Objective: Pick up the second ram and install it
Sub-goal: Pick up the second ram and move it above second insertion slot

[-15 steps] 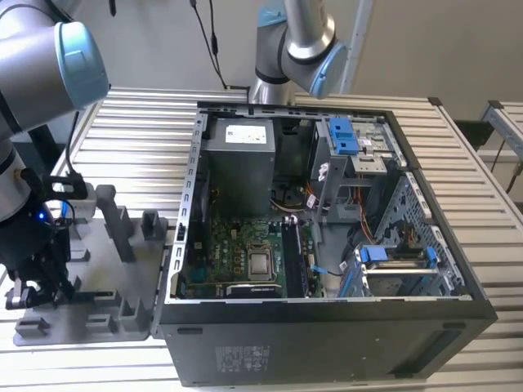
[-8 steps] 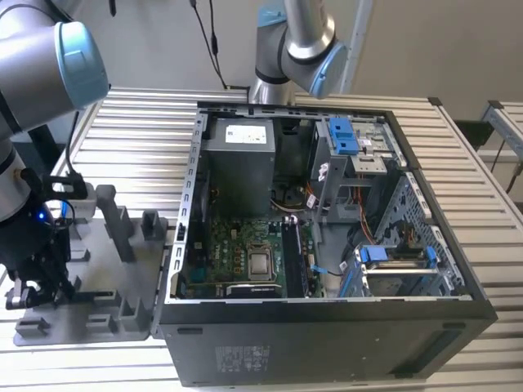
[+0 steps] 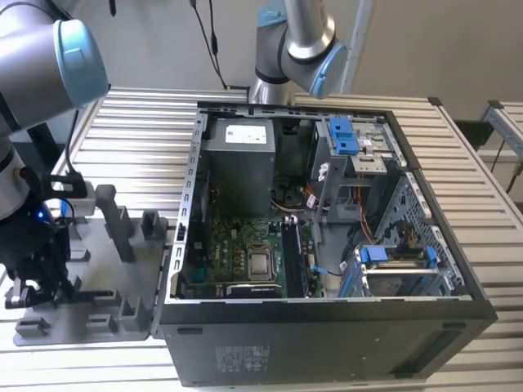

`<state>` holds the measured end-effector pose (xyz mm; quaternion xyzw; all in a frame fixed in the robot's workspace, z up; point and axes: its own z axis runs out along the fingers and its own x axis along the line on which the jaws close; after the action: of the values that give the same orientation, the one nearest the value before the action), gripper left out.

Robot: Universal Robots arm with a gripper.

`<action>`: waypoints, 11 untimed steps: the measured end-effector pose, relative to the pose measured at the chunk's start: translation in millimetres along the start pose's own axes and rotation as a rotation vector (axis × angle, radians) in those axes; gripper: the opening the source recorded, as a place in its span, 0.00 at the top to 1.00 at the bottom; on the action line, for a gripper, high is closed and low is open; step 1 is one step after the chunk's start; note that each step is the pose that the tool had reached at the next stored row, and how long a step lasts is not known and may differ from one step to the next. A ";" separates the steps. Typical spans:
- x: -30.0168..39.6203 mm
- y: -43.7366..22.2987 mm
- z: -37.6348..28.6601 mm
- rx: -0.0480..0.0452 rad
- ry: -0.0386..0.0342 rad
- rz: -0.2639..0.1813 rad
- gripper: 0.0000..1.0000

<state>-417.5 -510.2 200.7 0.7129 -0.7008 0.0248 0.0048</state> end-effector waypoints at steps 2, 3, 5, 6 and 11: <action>0.2 -0.1 -3.3 -0.0001 0.0000 0.002 0.86; 0.2 -0.1 -5.7 0.0000 0.0000 0.003 0.86; 0.5 -0.3 -11.4 -0.0001 0.0000 0.004 0.86; 0.6 -0.4 -13.9 -0.0002 0.0002 0.005 0.86; 1.2 -0.7 -27.7 -0.0003 0.0002 0.008 0.86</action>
<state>-417.5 -510.2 228.5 0.7101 -0.7036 0.0248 0.0049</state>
